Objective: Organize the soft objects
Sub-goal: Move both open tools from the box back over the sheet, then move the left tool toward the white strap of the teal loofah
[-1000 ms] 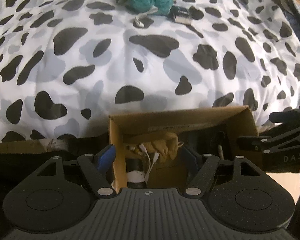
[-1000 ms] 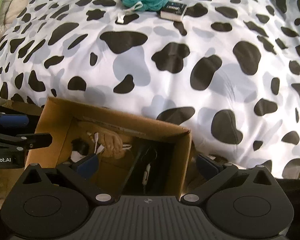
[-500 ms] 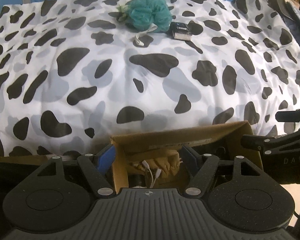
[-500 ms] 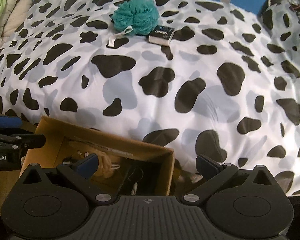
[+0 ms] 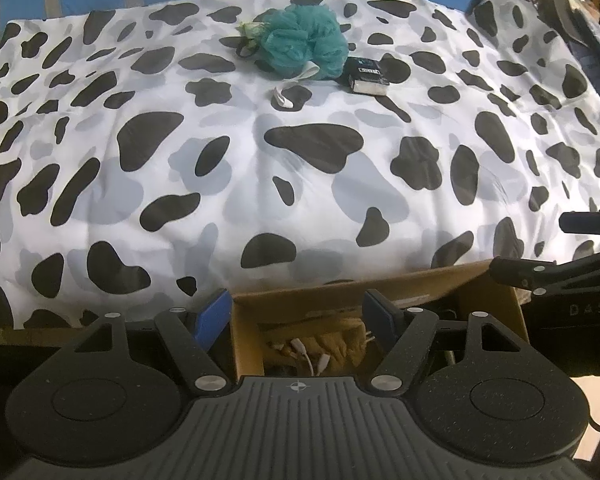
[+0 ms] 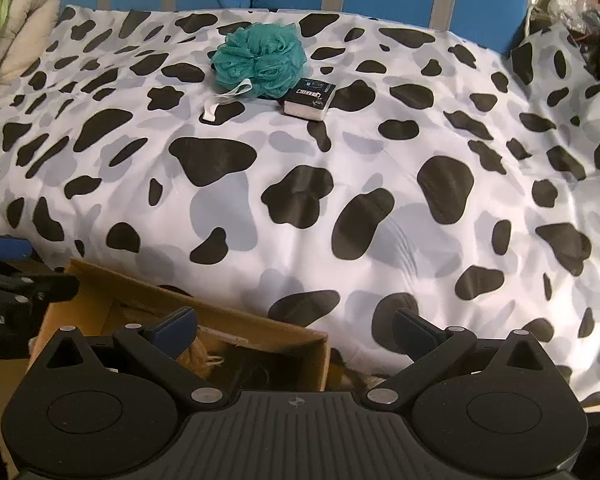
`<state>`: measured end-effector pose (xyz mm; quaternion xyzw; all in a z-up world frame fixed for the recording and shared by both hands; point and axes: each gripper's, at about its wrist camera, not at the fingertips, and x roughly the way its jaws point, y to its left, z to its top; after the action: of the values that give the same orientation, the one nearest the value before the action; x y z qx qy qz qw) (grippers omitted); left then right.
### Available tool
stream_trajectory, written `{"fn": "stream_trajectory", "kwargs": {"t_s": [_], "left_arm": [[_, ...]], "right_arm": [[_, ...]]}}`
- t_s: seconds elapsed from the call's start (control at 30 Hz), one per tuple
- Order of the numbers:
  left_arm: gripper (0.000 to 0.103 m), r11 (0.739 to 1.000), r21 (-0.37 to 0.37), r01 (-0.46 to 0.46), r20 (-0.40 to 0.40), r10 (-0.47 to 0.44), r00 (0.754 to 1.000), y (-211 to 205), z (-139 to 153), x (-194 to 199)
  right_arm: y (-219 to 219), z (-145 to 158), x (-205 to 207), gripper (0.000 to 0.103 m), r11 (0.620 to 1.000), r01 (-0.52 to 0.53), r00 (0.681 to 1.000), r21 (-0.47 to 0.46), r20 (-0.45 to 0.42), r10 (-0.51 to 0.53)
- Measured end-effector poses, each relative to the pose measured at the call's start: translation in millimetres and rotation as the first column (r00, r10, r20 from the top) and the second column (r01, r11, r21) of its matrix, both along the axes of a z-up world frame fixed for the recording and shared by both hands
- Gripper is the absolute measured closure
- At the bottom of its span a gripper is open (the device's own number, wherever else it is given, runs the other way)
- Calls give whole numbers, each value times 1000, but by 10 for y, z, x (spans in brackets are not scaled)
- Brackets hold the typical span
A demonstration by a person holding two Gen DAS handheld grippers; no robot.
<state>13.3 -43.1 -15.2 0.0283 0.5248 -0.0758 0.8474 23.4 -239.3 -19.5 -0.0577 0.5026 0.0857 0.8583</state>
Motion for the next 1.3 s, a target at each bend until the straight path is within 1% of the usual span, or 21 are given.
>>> {"fn": "stream_trajectory", "kwargs": {"t_s": [0.13, 0.27, 0.43, 0.7, 0.97, 1.17, 1.3], "left_arm": [[32, 1000, 8, 10, 21, -10, 1000, 25, 30, 49], [32, 999, 32, 37, 50, -39, 998, 29, 65, 118], [32, 998, 22, 52, 76, -54, 996, 64, 93, 241], [32, 999, -22, 33, 57, -31, 998, 173, 49, 466], [32, 1000, -12, 27, 62, -26, 998, 247, -5, 692], [32, 999, -8, 37, 71, -36, 997, 291, -38, 856], [32, 999, -12, 30, 77, -29, 997, 335, -33, 982]], "right_arm": [[17, 16, 60, 0, 1000, 3, 1000, -25, 19, -3], [-28, 39, 147, 0, 999, 23, 999, -31, 35, -22], [-48, 56, 267, 0, 999, 25, 998, -42, 57, -23], [-103, 33, 491, 0, 1000, 18, 998, -16, 57, -17], [-142, 0, 717, 0, 999, 24, 998, 30, 63, -26], [-89, -18, 873, 0, 1000, 8, 995, 17, 95, -9], [-54, 3, 963, 0, 1000, -10, 992, 28, 125, 7]]}}
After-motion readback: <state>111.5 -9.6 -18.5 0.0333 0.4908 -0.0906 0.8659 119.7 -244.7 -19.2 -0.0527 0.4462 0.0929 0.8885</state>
